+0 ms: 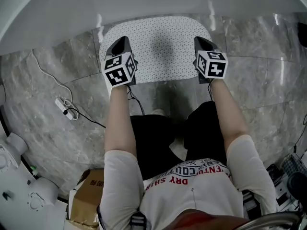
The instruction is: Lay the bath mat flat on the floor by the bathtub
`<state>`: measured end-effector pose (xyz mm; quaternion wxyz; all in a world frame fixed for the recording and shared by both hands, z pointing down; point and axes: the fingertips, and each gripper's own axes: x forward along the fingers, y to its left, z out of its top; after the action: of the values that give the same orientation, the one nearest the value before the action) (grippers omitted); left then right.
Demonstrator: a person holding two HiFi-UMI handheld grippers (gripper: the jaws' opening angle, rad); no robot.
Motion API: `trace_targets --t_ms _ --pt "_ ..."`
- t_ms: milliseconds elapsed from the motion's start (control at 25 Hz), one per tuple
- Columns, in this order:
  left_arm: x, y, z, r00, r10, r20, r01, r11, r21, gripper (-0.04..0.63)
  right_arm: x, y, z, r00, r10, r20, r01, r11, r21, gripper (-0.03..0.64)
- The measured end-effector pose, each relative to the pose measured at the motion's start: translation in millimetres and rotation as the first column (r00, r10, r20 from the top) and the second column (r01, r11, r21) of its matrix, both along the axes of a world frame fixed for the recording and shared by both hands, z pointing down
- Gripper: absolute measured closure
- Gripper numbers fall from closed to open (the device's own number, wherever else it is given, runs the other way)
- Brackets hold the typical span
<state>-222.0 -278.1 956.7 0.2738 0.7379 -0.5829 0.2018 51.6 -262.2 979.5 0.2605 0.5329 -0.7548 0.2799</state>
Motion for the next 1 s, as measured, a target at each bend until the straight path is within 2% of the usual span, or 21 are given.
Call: trace_targets --t_ms 80,160,360,520,680,880,1000 --pt "6.2 3.3 -30.3 0.998 -0.024 0.051 0.020 0.997 0.079 0.584 -20.4 10.0 -25.1 0.998 -0.053 -0.027 0.054 0.998 0.030 0.607" --pt "10.9 12.3 -58.6 0.997 -0.046 0.056 0.039 0.992 0.122 0.584 -40.5 20.6 -53.0 0.987 -0.135 -0.085 0.140 0.988 0.057 0.607" --pt "16.0 51.6 -130.2 0.994 0.021 0.107 -0.032 0.994 0.106 0.583 -63.6 46.2 -145.4 0.969 -0.231 -0.090 0.239 0.967 0.085 0.607" --pt "17.7 74.7 -216.4 0.996 0.038 0.081 -0.046 0.994 0.096 0.583 -66.5 64.9 -233.2 0.967 -0.244 -0.073 0.250 0.963 0.097 0.607" --pt "29.4 86.9 -309.3 0.995 0.081 0.065 -0.088 0.990 0.111 0.584 -74.2 69.9 -329.3 0.966 -0.258 0.000 0.255 0.957 0.139 0.607" --pt "54.2 100.9 -435.9 0.989 0.144 0.042 -0.150 0.971 0.189 0.583 -69.4 69.5 -456.9 0.981 -0.182 0.075 0.162 0.964 0.212 0.607" --pt "60.7 107.7 -512.7 0.984 0.174 0.047 -0.180 0.953 0.245 0.583 -70.0 70.1 -538.6 0.978 -0.185 0.100 0.148 0.942 0.300 0.607"
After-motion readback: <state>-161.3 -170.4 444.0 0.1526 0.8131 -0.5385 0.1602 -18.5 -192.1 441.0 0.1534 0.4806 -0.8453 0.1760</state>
